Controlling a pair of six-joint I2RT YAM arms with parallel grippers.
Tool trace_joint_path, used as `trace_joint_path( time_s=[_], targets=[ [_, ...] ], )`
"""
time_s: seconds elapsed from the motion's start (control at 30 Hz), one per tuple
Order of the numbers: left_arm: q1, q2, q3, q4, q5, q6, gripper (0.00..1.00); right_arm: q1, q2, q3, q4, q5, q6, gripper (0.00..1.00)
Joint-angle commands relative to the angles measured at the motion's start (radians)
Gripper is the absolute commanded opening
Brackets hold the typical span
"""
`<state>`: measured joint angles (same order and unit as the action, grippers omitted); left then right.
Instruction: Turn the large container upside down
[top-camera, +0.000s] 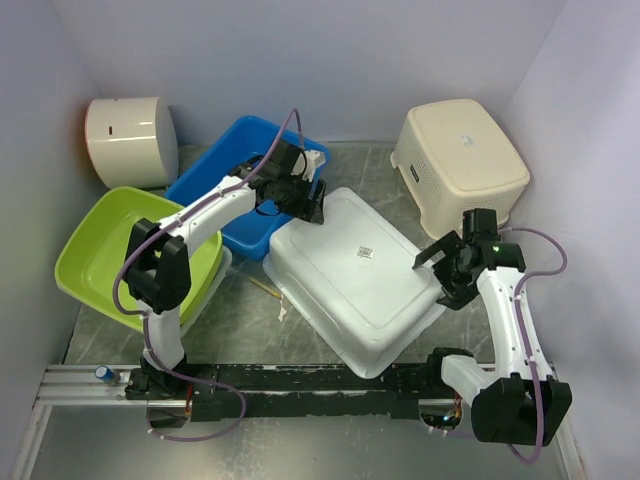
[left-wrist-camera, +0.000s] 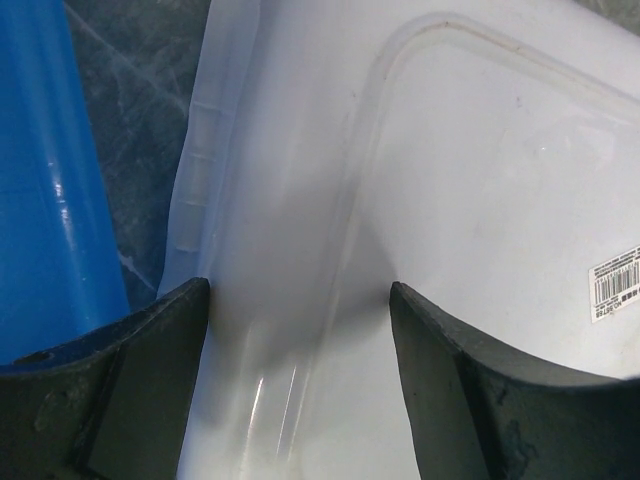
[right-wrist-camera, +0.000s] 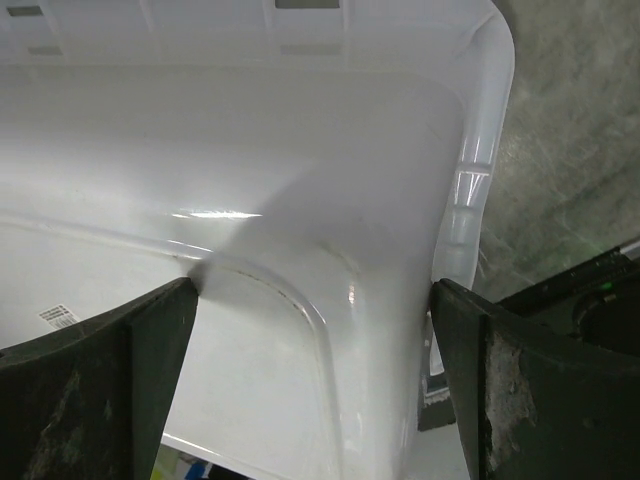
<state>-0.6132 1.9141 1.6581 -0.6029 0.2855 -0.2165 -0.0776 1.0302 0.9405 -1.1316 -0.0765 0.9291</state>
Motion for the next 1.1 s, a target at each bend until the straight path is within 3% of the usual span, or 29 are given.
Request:
trace_joint_path(
  time_s=[0.0,0.23,0.73,1.07],
  targets=[
    [-0.056,-0.001,0.063,-0.092,0.105,-0.036,0.78,0.007,0.042,-0.035,0.298,-0.089,0.053,1.00],
    [-0.061,0.005,0.069,-0.086,0.135,-0.061,0.77,0.006,0.116,-0.029,0.457,-0.130,0.013,1.00],
    [-0.195,0.015,0.071,-0.066,0.171,-0.098,0.78,0.006,0.204,0.013,0.525,-0.114,-0.087,1.00],
    [-0.285,0.003,-0.004,-0.020,0.260,-0.143,0.77,0.006,0.241,0.088,0.477,-0.036,-0.152,1.00]
  ],
)
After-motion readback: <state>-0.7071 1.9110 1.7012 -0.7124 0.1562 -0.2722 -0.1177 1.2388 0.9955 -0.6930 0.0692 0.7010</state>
